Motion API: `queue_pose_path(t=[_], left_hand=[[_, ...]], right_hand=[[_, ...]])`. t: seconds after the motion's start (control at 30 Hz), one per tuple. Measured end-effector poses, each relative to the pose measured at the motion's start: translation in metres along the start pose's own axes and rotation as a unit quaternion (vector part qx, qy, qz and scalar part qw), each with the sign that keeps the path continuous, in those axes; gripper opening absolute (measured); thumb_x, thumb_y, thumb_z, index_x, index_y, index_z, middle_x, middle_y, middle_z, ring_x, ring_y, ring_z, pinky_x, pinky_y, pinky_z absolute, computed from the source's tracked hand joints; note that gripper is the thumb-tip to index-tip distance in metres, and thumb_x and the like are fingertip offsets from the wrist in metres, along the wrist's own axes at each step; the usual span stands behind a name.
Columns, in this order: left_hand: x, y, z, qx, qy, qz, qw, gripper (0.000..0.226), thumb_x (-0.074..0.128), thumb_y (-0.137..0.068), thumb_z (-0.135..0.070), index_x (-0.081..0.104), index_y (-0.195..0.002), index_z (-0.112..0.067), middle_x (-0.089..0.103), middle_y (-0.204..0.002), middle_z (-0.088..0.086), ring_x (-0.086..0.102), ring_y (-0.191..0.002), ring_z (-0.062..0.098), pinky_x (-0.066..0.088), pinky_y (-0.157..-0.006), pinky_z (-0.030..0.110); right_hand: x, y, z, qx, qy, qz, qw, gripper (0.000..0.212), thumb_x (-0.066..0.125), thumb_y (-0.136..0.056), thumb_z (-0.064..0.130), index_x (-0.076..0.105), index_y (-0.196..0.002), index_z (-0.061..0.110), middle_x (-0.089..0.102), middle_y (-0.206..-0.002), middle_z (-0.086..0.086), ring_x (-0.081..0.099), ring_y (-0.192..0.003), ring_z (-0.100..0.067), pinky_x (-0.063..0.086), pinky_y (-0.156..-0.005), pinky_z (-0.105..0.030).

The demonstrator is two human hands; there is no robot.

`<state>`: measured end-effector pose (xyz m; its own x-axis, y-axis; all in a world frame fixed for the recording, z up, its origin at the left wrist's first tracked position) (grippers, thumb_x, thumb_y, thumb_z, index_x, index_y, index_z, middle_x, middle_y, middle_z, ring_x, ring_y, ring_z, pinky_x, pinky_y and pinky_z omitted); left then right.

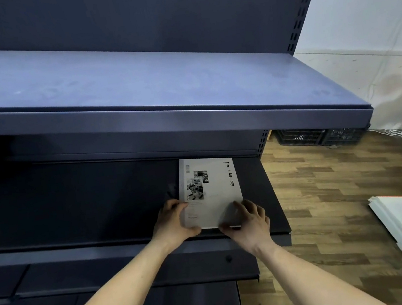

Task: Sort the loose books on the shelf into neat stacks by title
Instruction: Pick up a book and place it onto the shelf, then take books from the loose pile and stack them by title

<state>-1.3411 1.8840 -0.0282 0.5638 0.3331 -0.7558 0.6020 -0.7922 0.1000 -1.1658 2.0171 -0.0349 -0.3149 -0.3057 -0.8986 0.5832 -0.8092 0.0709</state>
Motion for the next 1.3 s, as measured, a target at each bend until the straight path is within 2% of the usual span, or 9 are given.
queue_pose_path(t=[0.13,0.3,0.47,0.6,0.8,0.87,0.97,1.2,1.3], left_hand=[[0.000,-0.001,-0.001,0.001,-0.012,0.007,1.000,0.087,0.080,-0.070,-0.047,0.041,-0.144,-0.024,0.031,-0.139,-0.008,0.033,-0.127,0.016,0.036,-0.106,0.029],[-0.009,0.001,-0.003,-0.001,-0.030,0.049,0.998,0.092,0.079,-0.074,-0.043,0.028,-0.149,-0.027,0.029,-0.143,-0.005,0.031,-0.133,0.017,0.035,-0.108,0.032],[-0.034,0.017,0.004,-0.032,-0.129,0.049,0.990,0.087,0.067,-0.085,-0.047,0.018,-0.153,-0.027,0.026,-0.153,0.002,0.035,-0.137,0.023,0.041,-0.106,0.036],[-0.058,0.042,0.022,-0.076,-0.160,0.011,0.984,0.068,0.058,-0.093,-0.041,0.029,-0.151,-0.023,0.035,-0.151,0.008,0.043,-0.131,0.027,0.044,-0.103,0.037],[-0.095,0.093,0.051,-0.139,-0.168,-0.032,0.975,0.058,0.058,-0.091,-0.035,0.042,-0.145,-0.020,0.041,-0.144,0.010,0.051,-0.122,0.028,0.047,-0.098,0.039],[-0.109,0.108,0.062,-0.159,-0.173,-0.045,0.971,0.057,0.057,-0.092,-0.036,0.043,-0.144,-0.021,0.038,-0.148,0.009,0.052,-0.122,0.028,0.047,-0.097,0.038],[-0.128,0.127,0.078,-0.175,-0.182,-0.061,0.966,0.053,0.056,-0.092,-0.035,0.045,-0.143,-0.020,0.043,-0.142,0.007,0.054,-0.119,0.026,0.048,-0.092,0.036],[-0.177,0.174,0.126,-0.200,-0.178,-0.104,0.958,0.051,0.055,-0.092,-0.031,0.046,-0.141,-0.020,0.047,-0.136,0.005,0.051,-0.121,0.026,0.047,-0.095,0.039],[-0.203,0.200,0.158,-0.216,-0.174,-0.112,0.954,0.047,0.054,-0.091,-0.031,0.049,-0.136,-0.020,0.050,-0.128,0.004,0.053,-0.115,0.026,0.048,-0.092,0.039]], right_hand=[[-0.001,-0.001,0.000,0.005,0.004,0.015,1.000,0.086,0.063,-0.077,0.069,0.033,-0.150,0.033,0.030,-0.155,0.002,0.021,-0.143,-0.029,0.025,-0.115,-0.042],[-0.006,0.001,0.003,0.009,0.009,0.039,0.999,0.094,0.064,-0.079,0.066,0.026,-0.155,0.026,0.020,-0.161,-0.004,0.017,-0.147,-0.031,0.022,-0.119,-0.043],[-0.015,0.006,0.015,-0.007,0.023,0.043,0.999,0.091,0.059,-0.085,0.064,0.023,-0.157,0.021,0.012,-0.164,-0.010,0.012,-0.149,-0.034,0.019,-0.120,-0.046],[-0.012,0.012,0.041,-0.066,0.036,0.064,0.995,0.077,0.057,-0.089,0.058,0.033,-0.152,0.022,0.019,-0.162,-0.009,0.017,-0.148,-0.033,0.024,-0.118,-0.045],[0.009,0.034,0.095,-0.127,0.007,0.111,0.986,0.062,0.058,-0.090,0.055,0.049,-0.142,0.022,0.038,-0.151,-0.009,0.034,-0.138,-0.032,0.034,-0.111,-0.040],[0.014,0.042,0.116,-0.144,0.006,0.123,0.982,0.061,0.058,-0.091,0.054,0.049,-0.142,0.021,0.041,-0.149,-0.010,0.037,-0.135,-0.033,0.036,-0.110,-0.039],[0.021,0.053,0.146,-0.165,0.009,0.134,0.977,0.062,0.058,-0.092,0.052,0.048,-0.143,0.021,0.046,-0.144,-0.010,0.040,-0.133,-0.033,0.037,-0.109,-0.039],[0.044,0.084,0.223,-0.209,0.021,0.142,0.967,0.062,0.059,-0.093,0.049,0.044,-0.145,0.019,0.045,-0.145,-0.010,0.040,-0.133,-0.030,0.039,-0.109,-0.040],[0.060,0.102,0.264,-0.225,0.026,0.144,0.963,0.062,0.059,-0.094,0.047,0.043,-0.146,0.017,0.044,-0.145,-0.009,0.042,-0.132,-0.029,0.040,-0.108,-0.039]])
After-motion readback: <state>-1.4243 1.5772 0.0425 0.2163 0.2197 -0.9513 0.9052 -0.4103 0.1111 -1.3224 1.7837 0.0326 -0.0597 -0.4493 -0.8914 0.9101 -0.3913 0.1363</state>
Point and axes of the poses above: each hand's wrist, its own y-axis away from the middle knuckle, its own x-axis out of the palm, z = x × y, the point moved 3 cm from there along -y, towards the middle knuckle
